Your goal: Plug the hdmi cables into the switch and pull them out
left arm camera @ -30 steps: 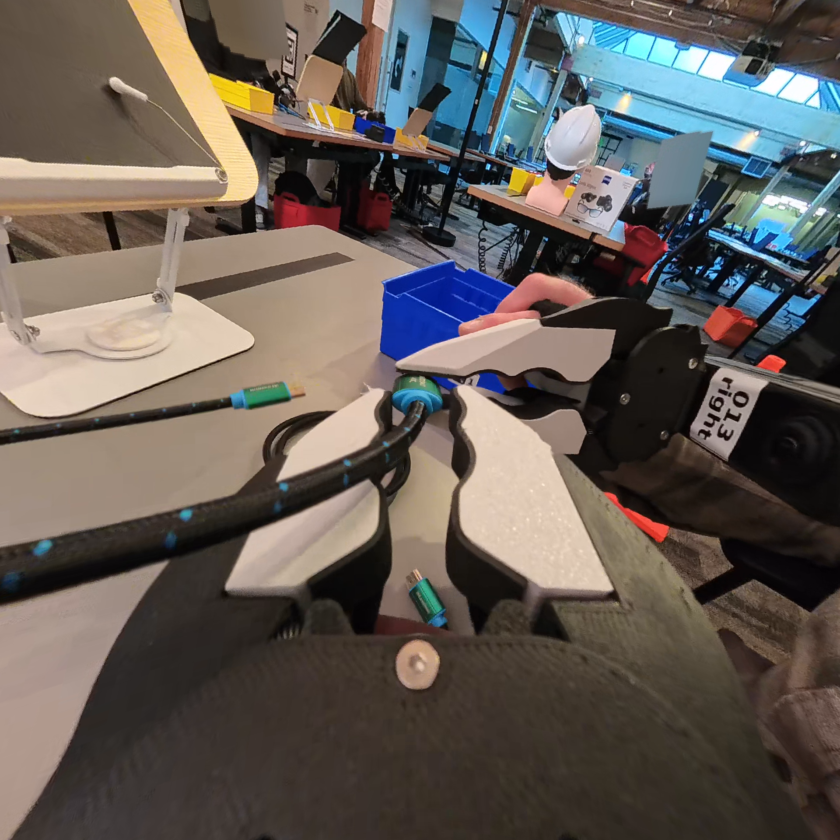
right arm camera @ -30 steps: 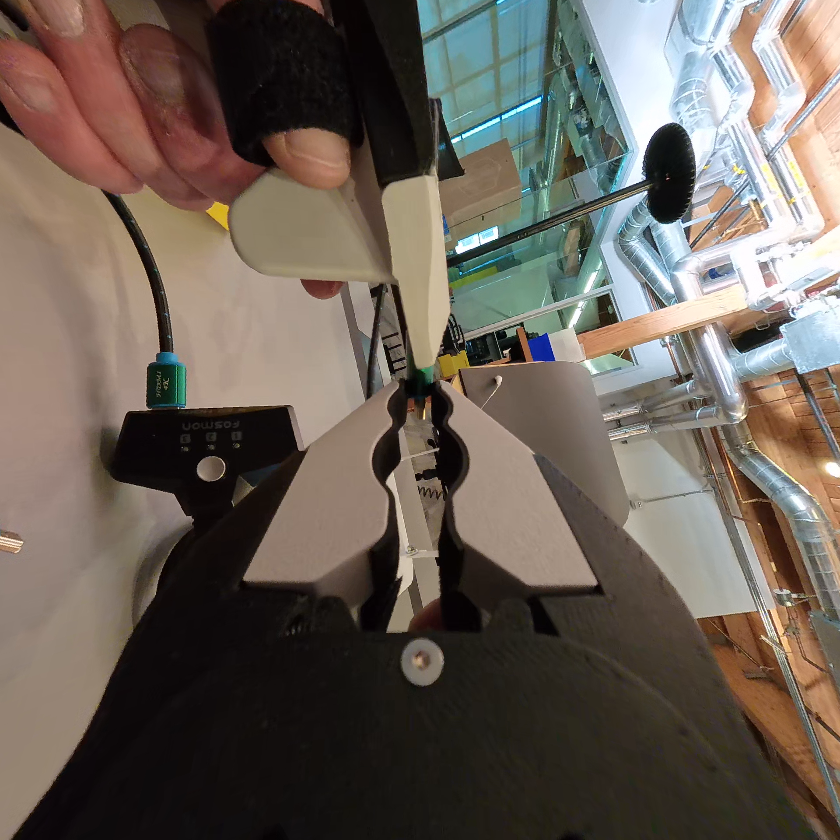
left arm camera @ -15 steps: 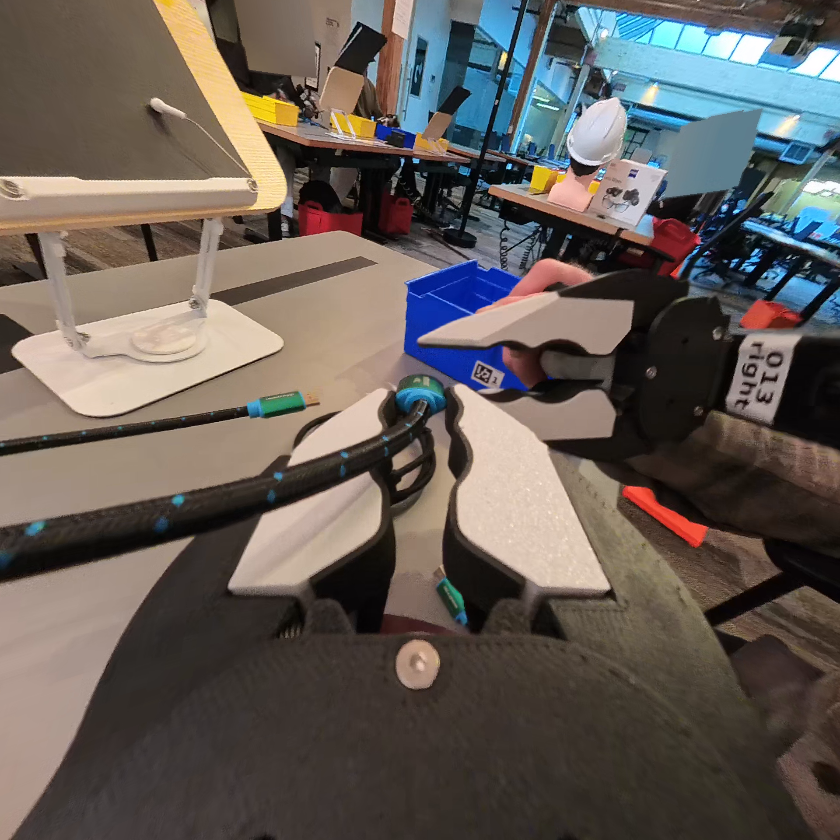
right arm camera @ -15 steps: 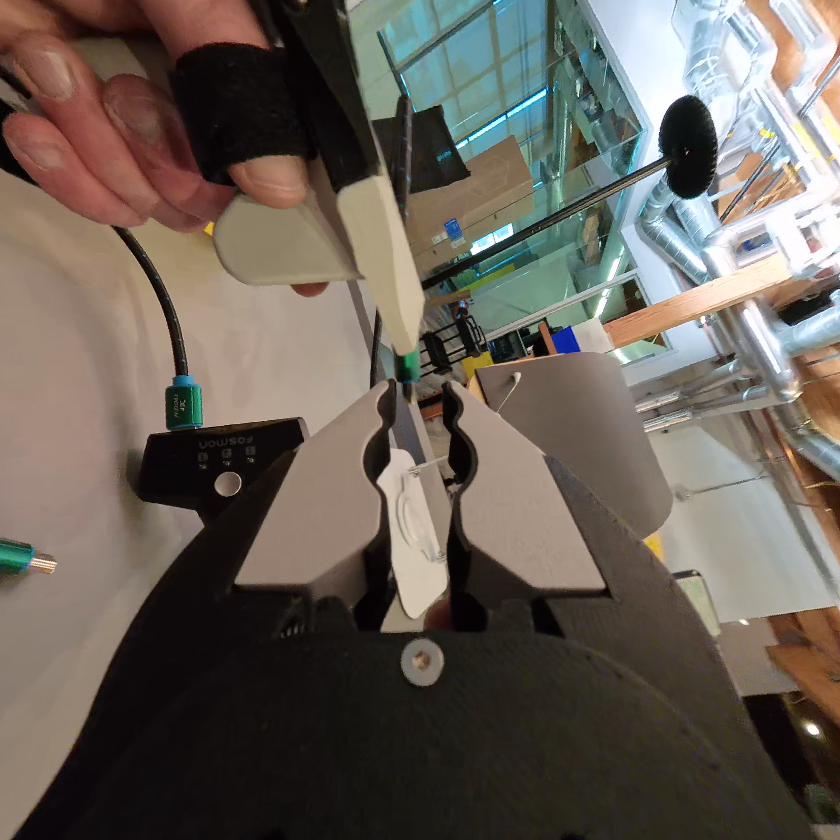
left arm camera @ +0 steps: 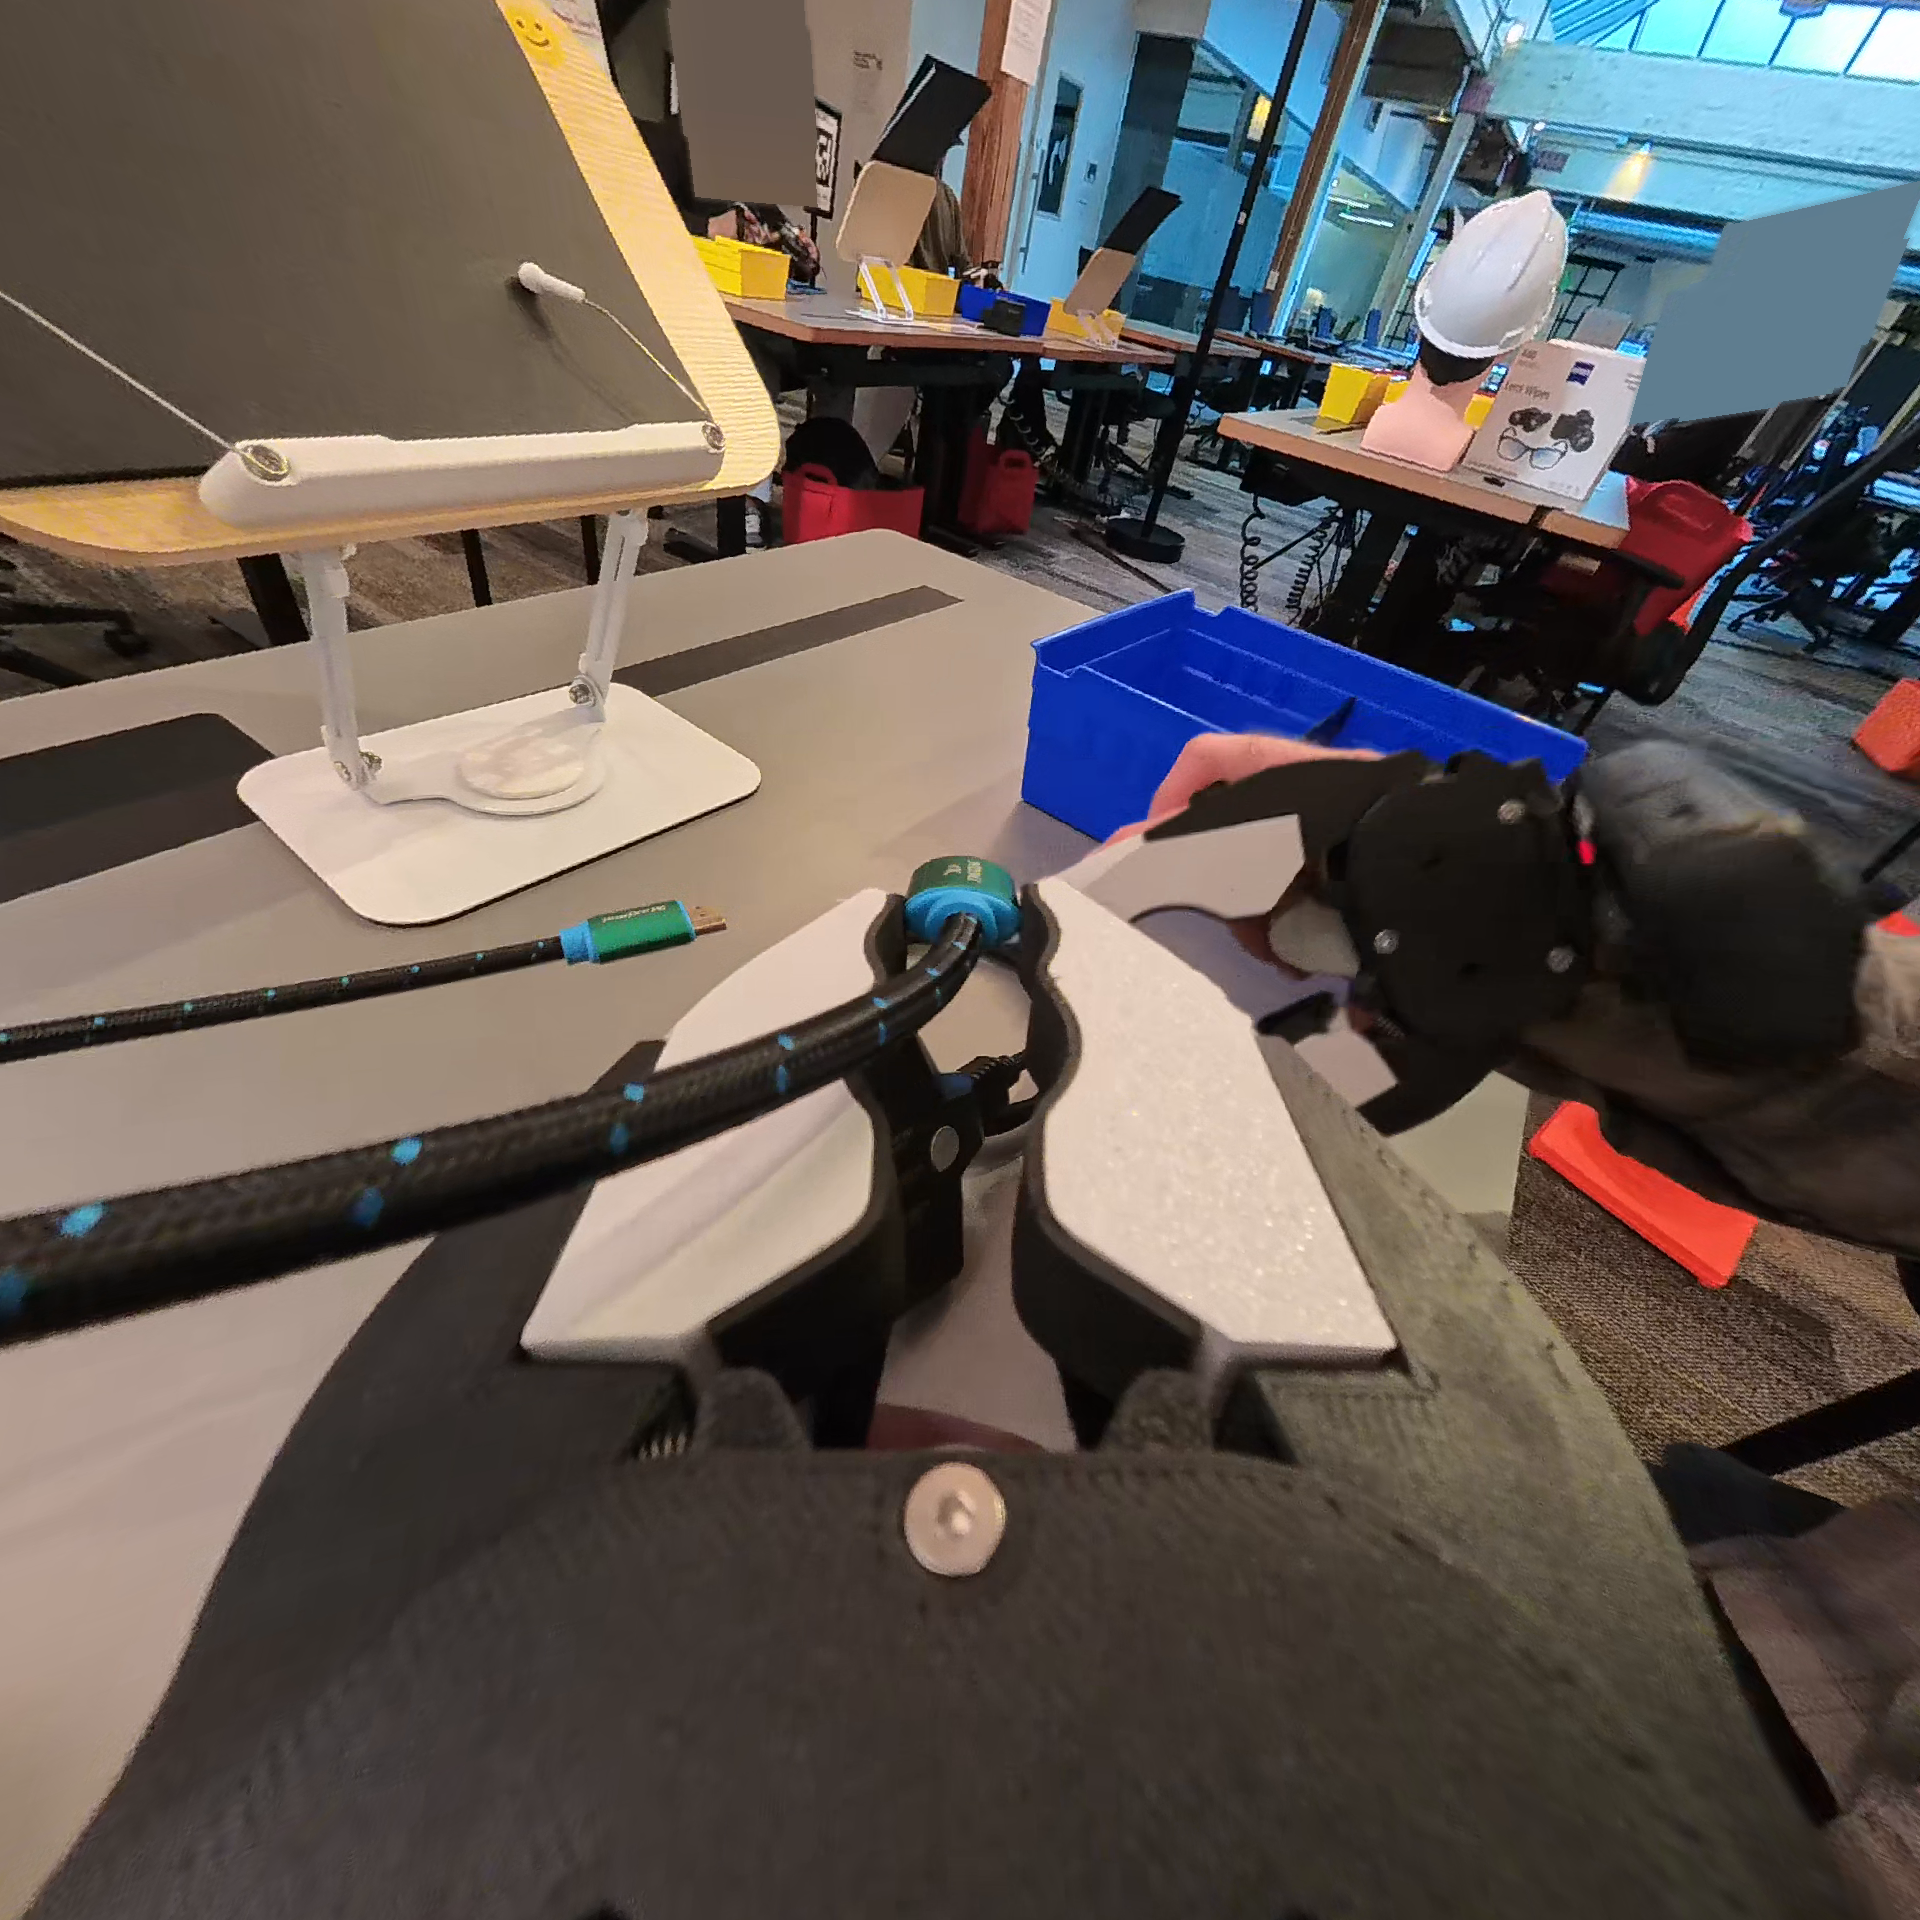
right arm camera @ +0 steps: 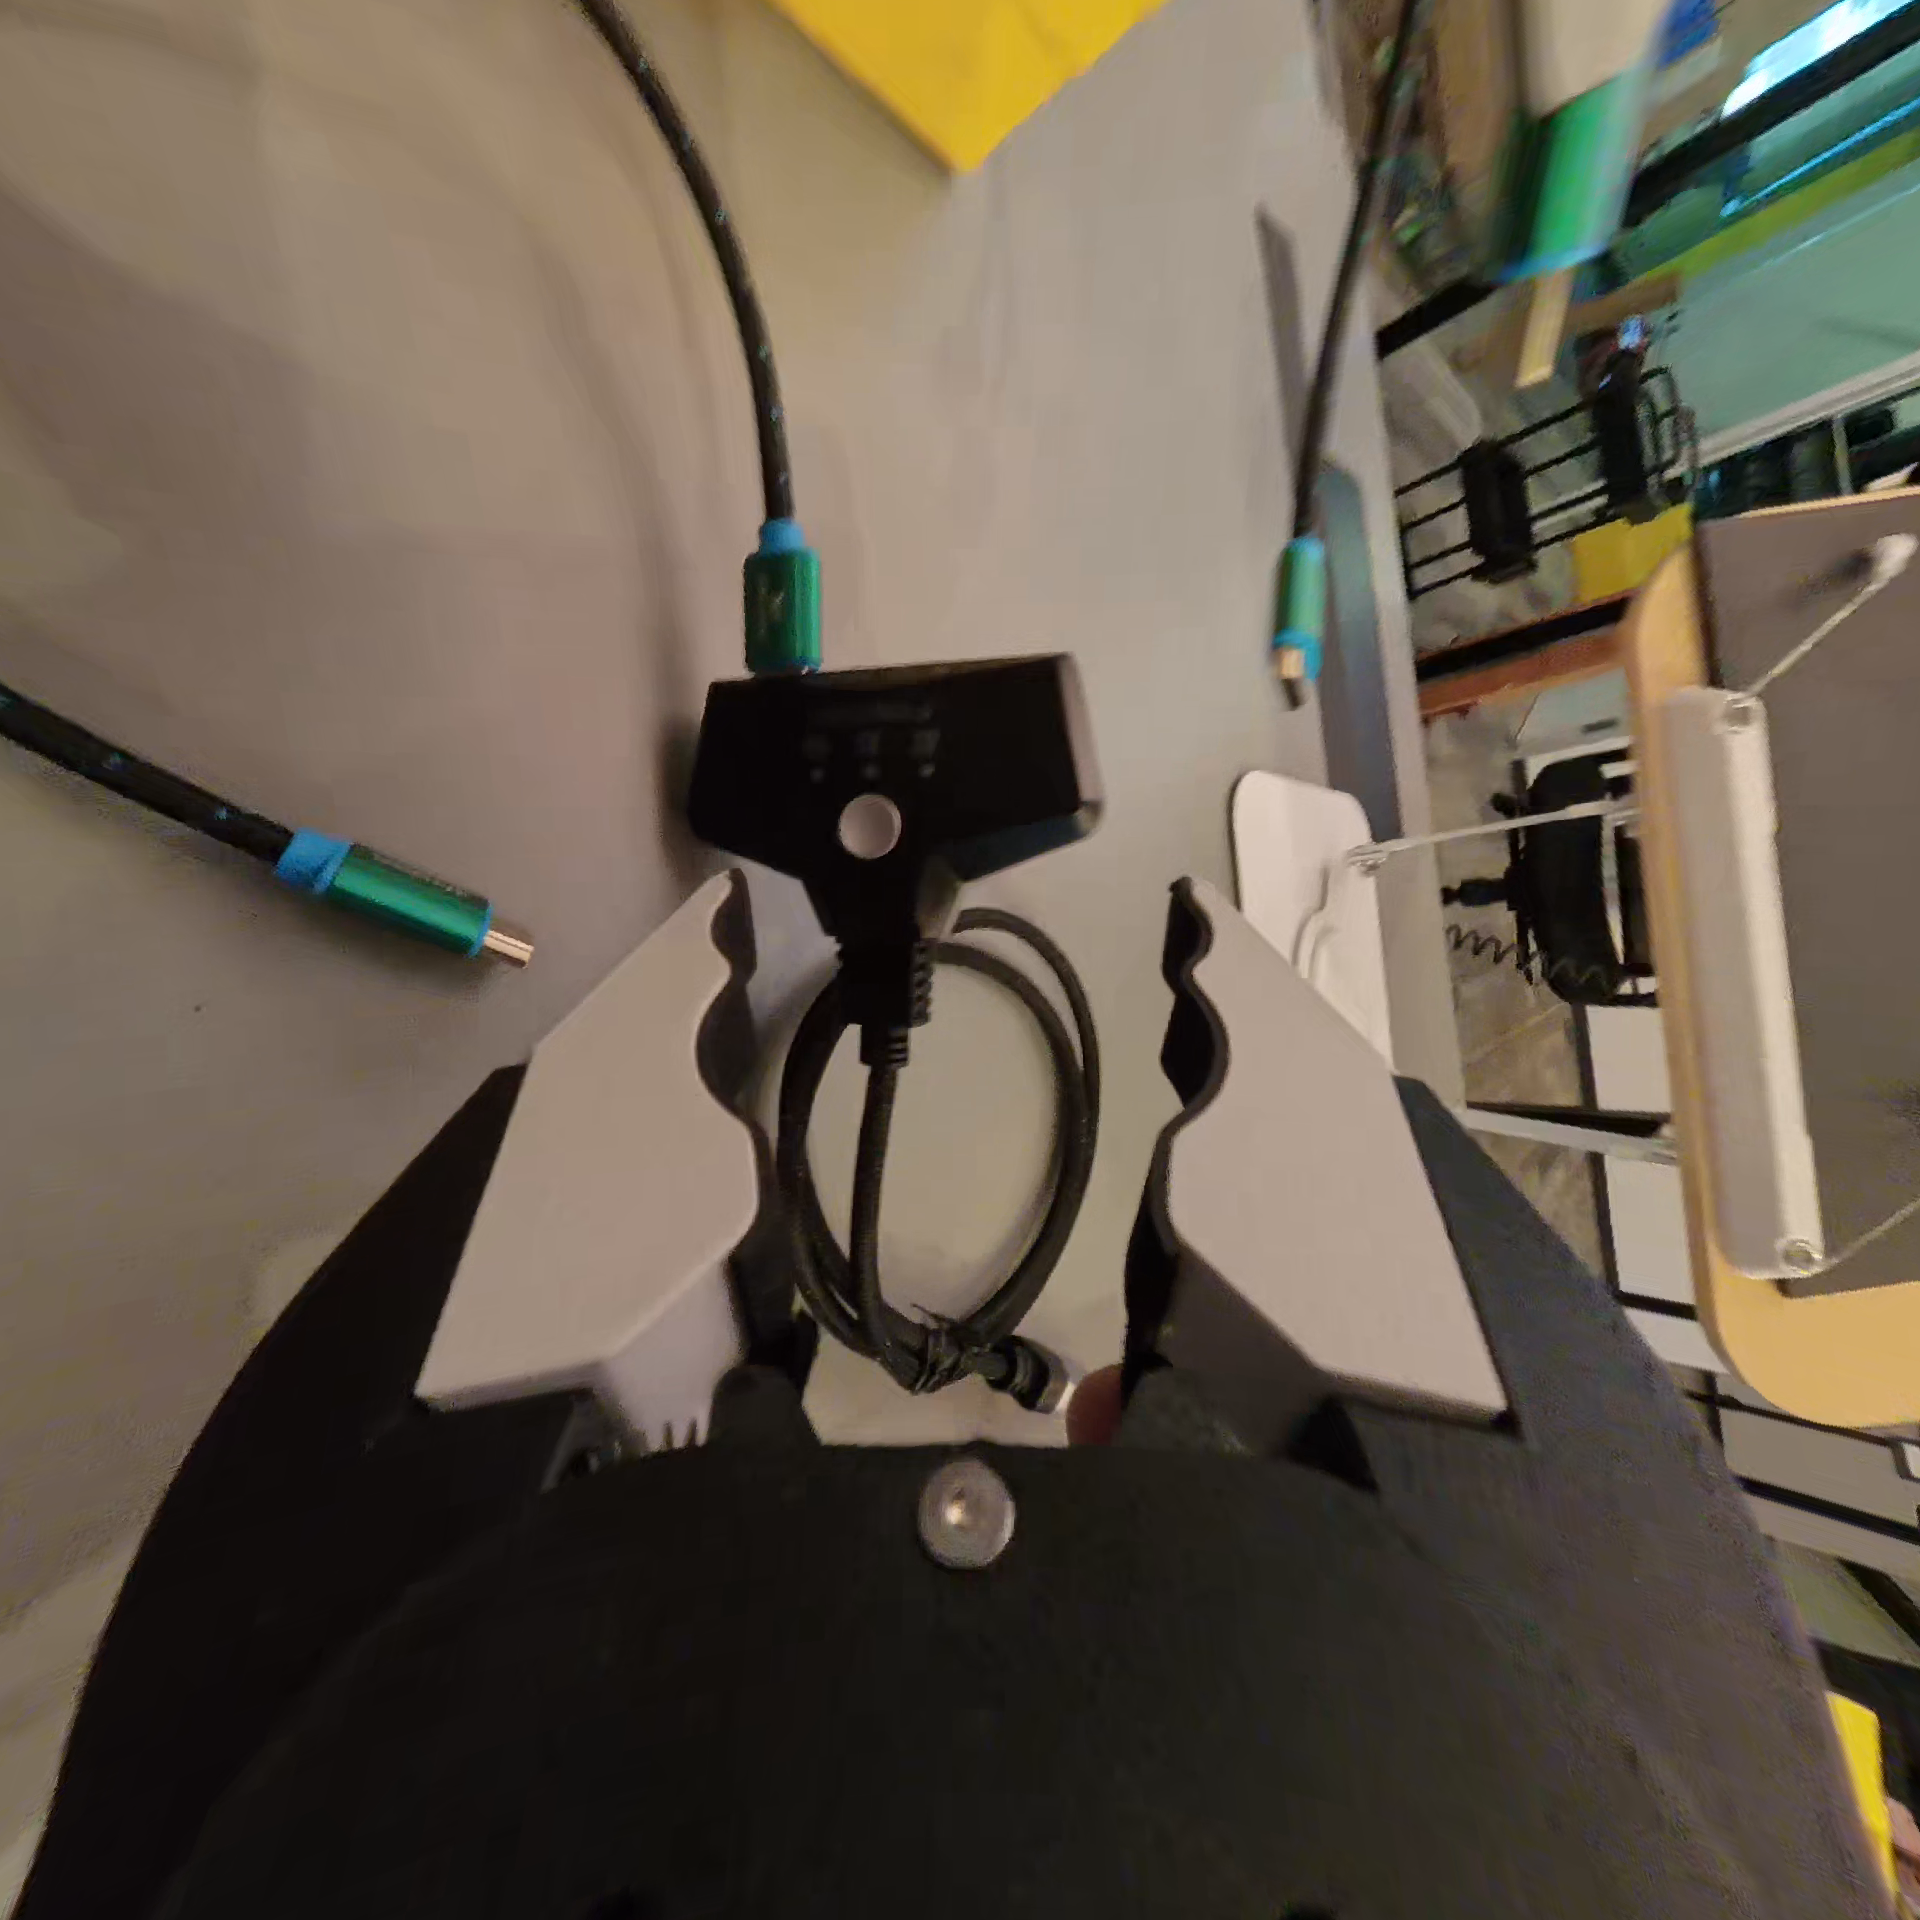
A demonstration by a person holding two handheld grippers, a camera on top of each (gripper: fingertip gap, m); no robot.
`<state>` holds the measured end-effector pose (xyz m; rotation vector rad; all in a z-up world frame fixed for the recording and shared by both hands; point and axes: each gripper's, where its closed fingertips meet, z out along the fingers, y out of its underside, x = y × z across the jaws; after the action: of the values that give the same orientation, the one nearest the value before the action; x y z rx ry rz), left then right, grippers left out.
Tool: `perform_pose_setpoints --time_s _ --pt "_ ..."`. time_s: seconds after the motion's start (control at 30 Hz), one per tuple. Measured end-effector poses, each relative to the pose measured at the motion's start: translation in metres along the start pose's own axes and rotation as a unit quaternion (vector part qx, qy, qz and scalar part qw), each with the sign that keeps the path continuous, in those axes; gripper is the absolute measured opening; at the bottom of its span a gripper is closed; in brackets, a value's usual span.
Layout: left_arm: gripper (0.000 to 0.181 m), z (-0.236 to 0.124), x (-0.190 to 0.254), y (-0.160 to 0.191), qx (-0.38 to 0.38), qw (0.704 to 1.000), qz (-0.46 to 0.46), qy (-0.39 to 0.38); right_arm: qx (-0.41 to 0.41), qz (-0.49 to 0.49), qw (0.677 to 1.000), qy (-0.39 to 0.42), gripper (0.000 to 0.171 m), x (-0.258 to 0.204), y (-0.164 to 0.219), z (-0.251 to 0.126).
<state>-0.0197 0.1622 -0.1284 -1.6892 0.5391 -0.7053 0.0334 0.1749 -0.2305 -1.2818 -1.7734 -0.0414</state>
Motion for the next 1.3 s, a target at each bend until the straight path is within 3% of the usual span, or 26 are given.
perform_pose_setpoints --time_s 0.2,0.3,0.4,0.43,0.7,0.87,1.07,1.3 --pt "0.020 0.001 0.000 0.002 -0.001 1.000 -0.003 0.003 -0.076 0.003 0.997 0.009 0.080 -0.011 0.025 0.033" --pt "0.020 0.002 0.001 0.003 -0.002 1.000 -0.002 0.003 -0.102 0.014 0.995 0.018 0.066 -0.011 0.041 0.047" --pt "0.020 0.002 0.000 0.004 -0.004 1.000 -0.002 0.004 -0.083 -0.006 0.996 0.032 0.035 -0.013 0.041 0.055" --pt "0.020 0.003 0.000 0.005 -0.004 1.000 0.000 0.003 -0.076 -0.007 0.996 0.038 0.033 -0.012 0.039 0.057" --pt "0.019 0.000 -0.006 0.002 -0.009 1.000 0.024 -0.008 -0.001 0.077 0.997 0.023 0.029 -0.001 0.030 0.046" --pt "0.020 -0.012 -0.010 -0.027 0.007 0.999 0.037 -0.011 0.058 0.119 0.991 -0.025 0.027 -0.002 0.027 0.031" --pt "0.020 -0.025 -0.012 -0.050 -0.001 0.993 0.116 -0.028 0.113 0.155 0.979 -0.074 0.026 -0.002 0.021 0.014" --pt "0.020 -0.029 -0.021 -0.052 0.013 0.996 0.085 -0.020 0.158 0.177 0.964 -0.117 0.025 -0.003 0.011 -0.003"
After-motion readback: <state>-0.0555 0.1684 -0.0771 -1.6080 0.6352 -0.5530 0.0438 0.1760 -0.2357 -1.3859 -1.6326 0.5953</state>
